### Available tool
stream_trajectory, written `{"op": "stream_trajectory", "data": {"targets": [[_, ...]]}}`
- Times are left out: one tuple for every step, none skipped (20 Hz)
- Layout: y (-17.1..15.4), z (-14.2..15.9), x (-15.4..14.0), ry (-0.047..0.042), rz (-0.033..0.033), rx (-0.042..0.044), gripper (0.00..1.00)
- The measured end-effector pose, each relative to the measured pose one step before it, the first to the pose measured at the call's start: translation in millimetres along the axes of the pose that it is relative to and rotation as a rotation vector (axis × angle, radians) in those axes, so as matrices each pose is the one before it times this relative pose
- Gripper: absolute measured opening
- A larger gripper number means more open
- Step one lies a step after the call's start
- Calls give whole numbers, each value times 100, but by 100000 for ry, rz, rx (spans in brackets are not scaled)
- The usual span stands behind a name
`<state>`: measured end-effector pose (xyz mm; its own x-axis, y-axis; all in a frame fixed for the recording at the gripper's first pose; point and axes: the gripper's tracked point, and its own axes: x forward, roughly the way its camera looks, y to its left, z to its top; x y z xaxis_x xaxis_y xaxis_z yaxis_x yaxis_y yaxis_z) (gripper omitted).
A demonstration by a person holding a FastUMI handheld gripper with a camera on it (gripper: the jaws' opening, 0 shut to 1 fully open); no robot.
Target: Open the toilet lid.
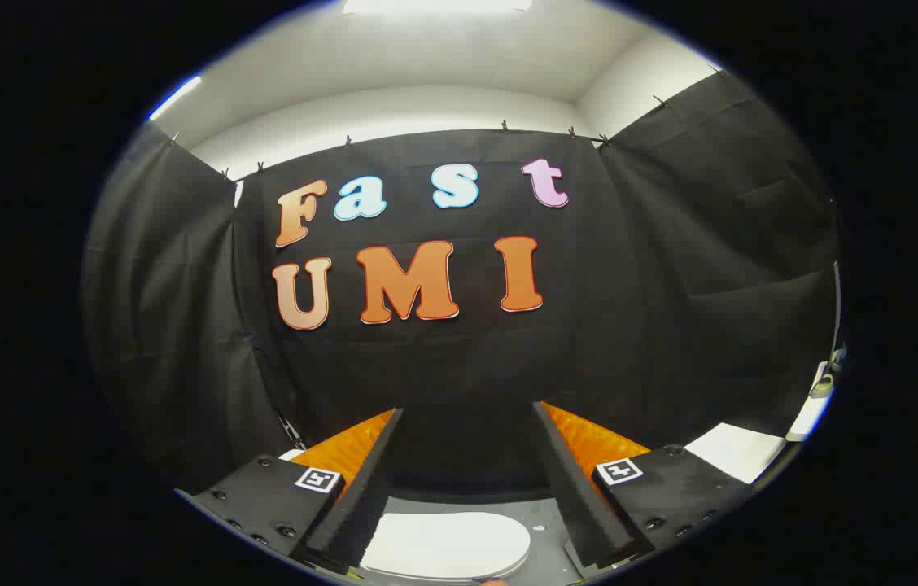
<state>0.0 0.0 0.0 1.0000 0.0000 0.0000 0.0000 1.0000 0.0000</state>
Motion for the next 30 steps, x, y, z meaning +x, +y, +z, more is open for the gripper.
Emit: {"op": "stream_trajectory", "data": {"targets": [[-108, 39, -22, -53, -278, 160, 98], [-93, -164, 95, 165, -25, 57, 98], [80, -41, 32, 24, 495, 282, 98], [63, 136, -28, -181, 244, 389, 98], [-93, 3, 57, -54, -155, 115, 98], [-70, -49, -67, 141, -194, -81, 98], [38, -100, 7, 106, 181, -24, 98], [190, 39, -70, -189, 586, 168, 98], [101, -69, -19, 1, 103, 62, 98], [-149, -254, 95, 299, -143, -53, 98], [8, -255, 27, 480, -91, 49, 98], [127, -176, -103, 307, 383, 368, 98], [131, -101, 7, 39, 506, 502, 98], [63, -36, 105, 35, 56, 269, 98], [64, -145, 102, 360, -144, -107, 98], [-6, -95, 89, 192, 162, -258, 98], [90, -63, 25, -167, 307, -85, 98], [121, 135, 9, -322, -62, -40, 98], [-7, 13, 86, -3, -340, -155, 98], [1, -255, 82, 194, -108, 47, 98], [84, -179, -4, 298, 263, 393, 98], [199, -92, 19, 56, 419, 473, 98], [13, -40, 101, 42, -22, 102, 98], [-167, -34, 131, 49, -456, -220, 98], [-199, -82, -2, 49, -391, -278, 98], [14, -8, 80, -208, -15, -50, 98], [128, 96, 165, -289, 145, -61, 98], [-36, 0, 107, -191, -60, -328, 98], [-46, -100, 124, 112, -112, -573, 98], [-171, -302, 120, 257, -290, -553, 98]]}}
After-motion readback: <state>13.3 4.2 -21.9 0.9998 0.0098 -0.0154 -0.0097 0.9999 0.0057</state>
